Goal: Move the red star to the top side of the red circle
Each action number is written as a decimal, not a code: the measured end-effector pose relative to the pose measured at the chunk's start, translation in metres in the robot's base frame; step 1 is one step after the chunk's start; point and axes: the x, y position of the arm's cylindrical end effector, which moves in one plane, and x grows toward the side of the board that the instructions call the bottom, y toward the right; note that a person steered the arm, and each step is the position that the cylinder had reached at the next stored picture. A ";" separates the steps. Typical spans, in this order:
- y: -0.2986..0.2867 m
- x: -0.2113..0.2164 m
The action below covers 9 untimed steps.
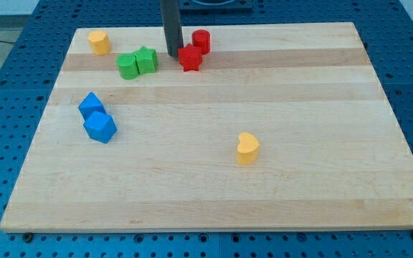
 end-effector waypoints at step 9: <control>-0.015 0.045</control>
